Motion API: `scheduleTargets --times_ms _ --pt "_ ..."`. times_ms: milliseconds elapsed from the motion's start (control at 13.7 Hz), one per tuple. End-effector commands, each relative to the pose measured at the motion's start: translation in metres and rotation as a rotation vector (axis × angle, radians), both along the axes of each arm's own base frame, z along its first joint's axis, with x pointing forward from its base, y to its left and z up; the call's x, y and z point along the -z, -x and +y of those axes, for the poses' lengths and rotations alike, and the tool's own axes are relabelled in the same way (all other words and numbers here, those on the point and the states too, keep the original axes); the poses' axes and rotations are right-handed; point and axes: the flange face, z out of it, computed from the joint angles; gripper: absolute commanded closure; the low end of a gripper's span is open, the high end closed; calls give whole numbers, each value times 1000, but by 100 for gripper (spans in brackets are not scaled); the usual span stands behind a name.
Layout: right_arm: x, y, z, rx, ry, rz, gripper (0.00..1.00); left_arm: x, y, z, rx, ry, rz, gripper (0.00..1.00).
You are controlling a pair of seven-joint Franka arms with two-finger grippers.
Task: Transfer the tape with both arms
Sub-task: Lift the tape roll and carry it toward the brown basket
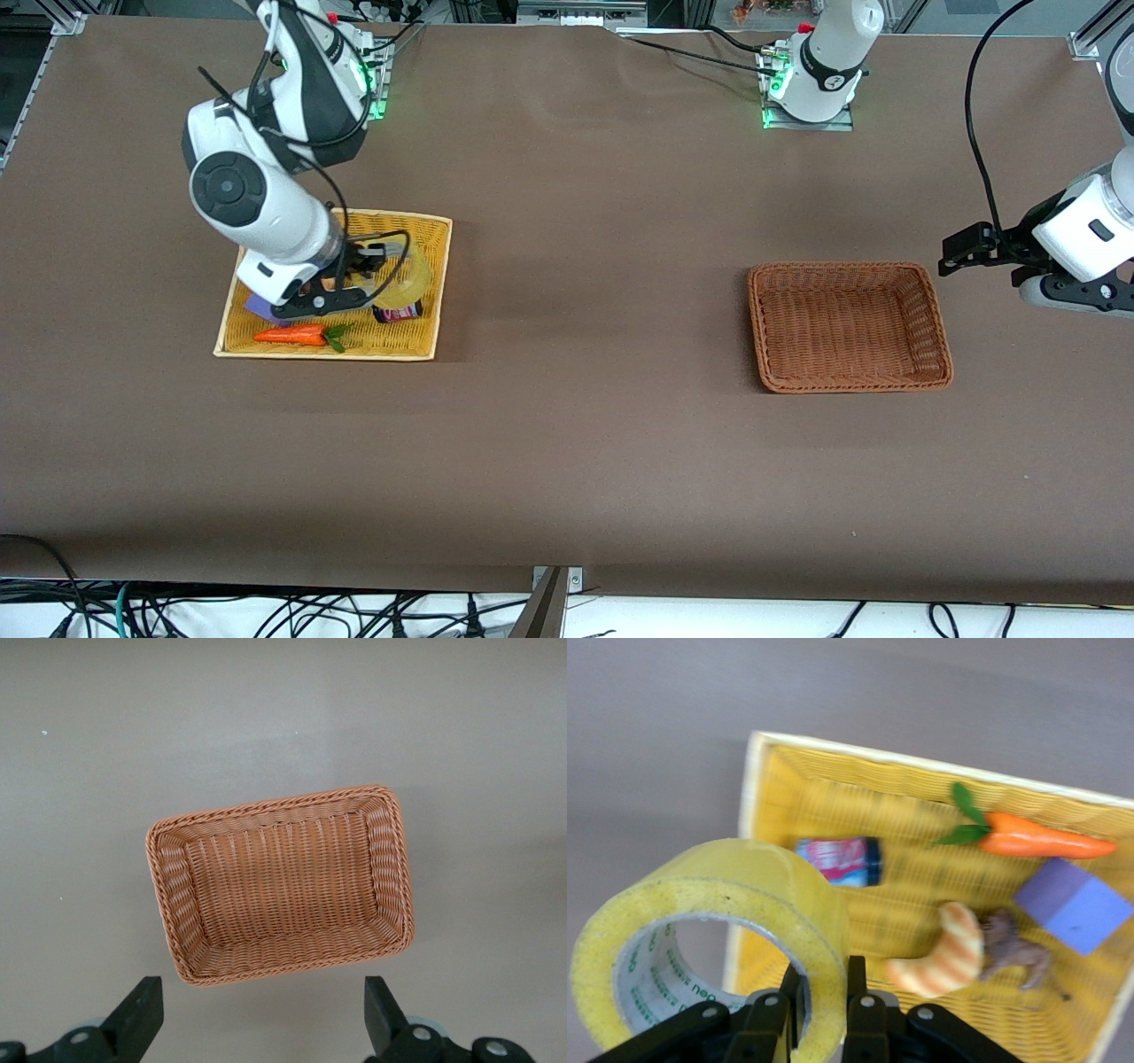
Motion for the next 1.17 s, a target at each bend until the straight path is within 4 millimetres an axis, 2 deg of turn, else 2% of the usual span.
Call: scheduleTargets --times_ms 0,293,439,585,732,951,1098 --pt "12 11 90 73 -6 14 100 -4 -4 1 3 -8 0 0" --pt "51 42 235 209 -30 -2 100 -4 -4 0 12 -15 0 0" --pt "76 61 287 273 -70 -25 100 -4 -4 0 15 -15 0 0" --pt "106 85 326 316 -112 -46 100 -4 -4 -4 24 -18 0 0" --pt "132 104 349 342 -141 -62 100 -4 -4 -6 14 -6 2 0" --pt "143 106 350 340 -134 -68 100 -6 -4 -8 10 -6 -1 0" --pt "160 107 350 338 -125 -61 98 -6 -5 -13 -19 24 -2 0"
